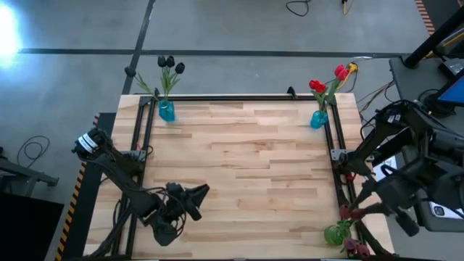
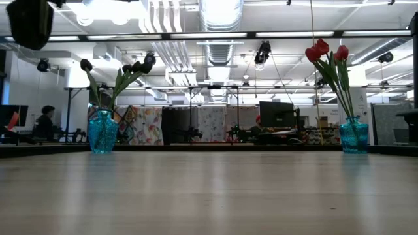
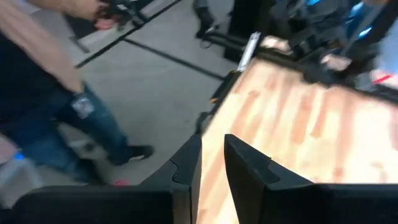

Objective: Sort flowers into vase by color
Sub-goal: Return to Home Position

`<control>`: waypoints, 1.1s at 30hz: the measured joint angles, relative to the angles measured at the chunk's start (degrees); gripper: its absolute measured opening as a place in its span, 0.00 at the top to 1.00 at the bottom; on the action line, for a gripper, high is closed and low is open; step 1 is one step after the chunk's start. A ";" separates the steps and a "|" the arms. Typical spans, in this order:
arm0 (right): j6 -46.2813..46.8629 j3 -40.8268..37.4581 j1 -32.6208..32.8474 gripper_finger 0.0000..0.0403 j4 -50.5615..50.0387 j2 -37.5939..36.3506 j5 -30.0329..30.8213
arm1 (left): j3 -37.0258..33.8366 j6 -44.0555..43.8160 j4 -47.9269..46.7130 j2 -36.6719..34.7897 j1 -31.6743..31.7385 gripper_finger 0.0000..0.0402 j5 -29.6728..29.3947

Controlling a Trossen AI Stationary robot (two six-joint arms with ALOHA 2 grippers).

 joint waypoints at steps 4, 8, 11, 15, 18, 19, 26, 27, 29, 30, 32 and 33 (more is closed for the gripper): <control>-3.75 -0.94 -2.13 0.88 0.75 0.11 2.75 | 0.14 1.85 0.06 -0.56 2.03 0.81 3.74; -10.70 -1.70 -8.86 0.92 5.49 0.05 -1.26 | 0.21 5.07 -3.88 -3.21 5.29 0.81 11.50; -15.21 -2.44 -16.79 0.94 9.70 -0.26 -7.40 | 0.21 4.99 -12.06 -6.46 8.62 0.81 17.13; -19.91 -4.70 -28.70 0.97 15.13 -0.19 -14.50 | 0.21 4.76 -22.46 -12.53 11.81 0.81 19.98; -22.27 -6.58 -35.91 0.98 19.55 -0.11 -17.27 | 0.21 7.46 -27.99 -17.53 12.75 0.81 20.14; -23.36 -7.28 -38.10 0.98 21.29 -0.15 -18.24 | 0.21 9.06 -29.58 -19.37 12.81 0.81 20.41; -27.30 -11.66 -50.37 0.98 33.29 0.94 -26.18 | -0.18 19.12 -36.39 -31.35 13.94 0.81 31.04; -27.30 -12.29 -52.02 0.98 35.01 1.31 -27.94 | -0.36 21.16 -35.94 -32.55 14.67 0.81 33.05; -27.34 -13.32 -55.22 0.98 38.37 2.21 -31.16 | -0.77 26.10 -33.77 -34.48 17.04 0.81 37.89; -27.34 -13.72 -56.66 0.98 39.50 2.96 -32.62 | -1.08 29.14 -31.30 -35.17 18.67 0.82 40.93; -27.37 -13.94 -59.17 0.98 41.33 4.28 -34.20 | -2.00 35.91 -25.20 -36.05 22.48 0.83 47.54; -27.62 -14.04 -60.15 0.98 42.15 4.90 -34.43 | -2.58 39.26 -22.13 -36.25 24.54 0.84 51.22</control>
